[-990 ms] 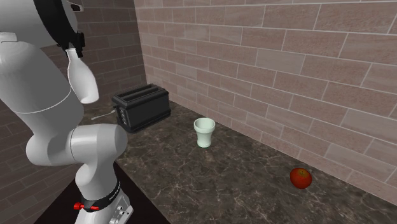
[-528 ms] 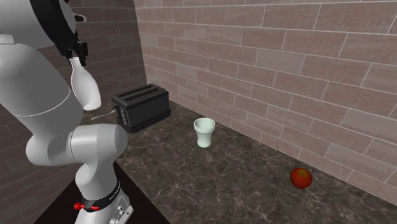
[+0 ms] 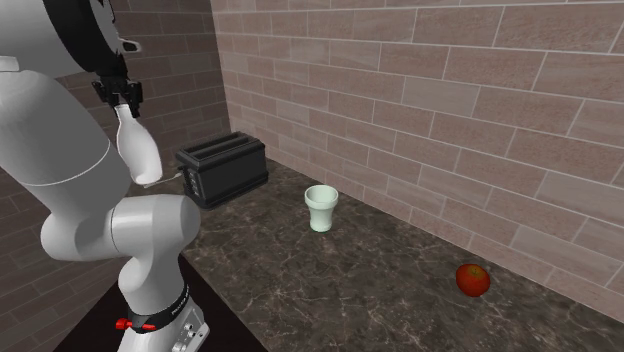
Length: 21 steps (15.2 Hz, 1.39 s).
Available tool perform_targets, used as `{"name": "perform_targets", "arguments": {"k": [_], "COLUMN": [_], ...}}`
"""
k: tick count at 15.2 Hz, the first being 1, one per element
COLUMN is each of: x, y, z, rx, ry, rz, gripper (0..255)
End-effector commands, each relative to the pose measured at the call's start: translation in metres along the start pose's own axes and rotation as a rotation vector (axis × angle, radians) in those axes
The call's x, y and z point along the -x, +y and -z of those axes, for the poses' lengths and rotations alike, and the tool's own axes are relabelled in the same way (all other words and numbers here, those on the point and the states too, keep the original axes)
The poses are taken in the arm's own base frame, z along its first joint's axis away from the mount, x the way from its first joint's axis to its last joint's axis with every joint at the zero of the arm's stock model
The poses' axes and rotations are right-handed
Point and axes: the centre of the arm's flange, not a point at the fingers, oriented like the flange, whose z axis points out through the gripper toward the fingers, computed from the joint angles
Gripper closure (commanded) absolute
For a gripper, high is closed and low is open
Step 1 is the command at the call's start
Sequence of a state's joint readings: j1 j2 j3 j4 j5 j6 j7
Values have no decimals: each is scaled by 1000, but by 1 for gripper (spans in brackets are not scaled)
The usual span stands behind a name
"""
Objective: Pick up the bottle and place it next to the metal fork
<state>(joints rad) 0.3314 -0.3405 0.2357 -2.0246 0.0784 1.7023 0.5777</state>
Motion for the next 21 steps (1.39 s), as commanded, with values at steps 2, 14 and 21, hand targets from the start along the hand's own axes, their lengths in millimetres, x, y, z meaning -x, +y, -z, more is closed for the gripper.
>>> {"name": "perform_targets", "arguments": {"k": [2, 14, 21], "x": [1, 1, 2], "y": [0, 0, 0], "z": [-16, -79, -116], "rx": [0, 0, 0], "ry": [1, 1, 1], "rz": [0, 0, 0], "gripper": [255, 255, 255]}}
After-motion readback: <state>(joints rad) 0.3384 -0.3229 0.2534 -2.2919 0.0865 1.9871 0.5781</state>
